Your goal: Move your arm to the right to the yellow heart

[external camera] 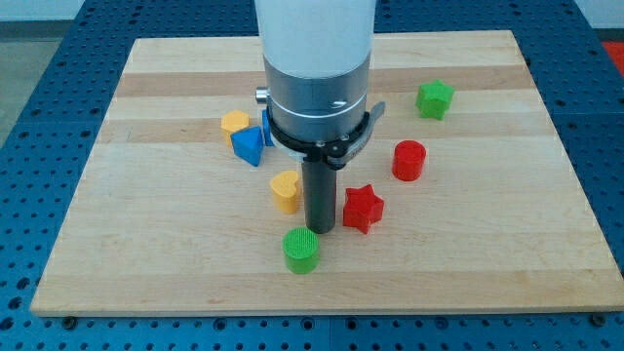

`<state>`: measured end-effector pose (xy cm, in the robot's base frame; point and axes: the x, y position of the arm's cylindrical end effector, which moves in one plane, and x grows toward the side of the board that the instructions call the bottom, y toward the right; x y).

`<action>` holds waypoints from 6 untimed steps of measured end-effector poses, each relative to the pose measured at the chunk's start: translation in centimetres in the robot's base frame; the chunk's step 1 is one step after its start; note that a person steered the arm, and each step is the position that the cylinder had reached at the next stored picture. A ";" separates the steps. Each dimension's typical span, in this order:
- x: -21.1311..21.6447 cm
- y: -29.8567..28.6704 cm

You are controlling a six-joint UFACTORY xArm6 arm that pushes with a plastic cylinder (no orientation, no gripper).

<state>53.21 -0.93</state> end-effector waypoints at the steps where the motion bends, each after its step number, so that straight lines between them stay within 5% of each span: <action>1: 0.0 -0.5; 6: -5.1 -0.6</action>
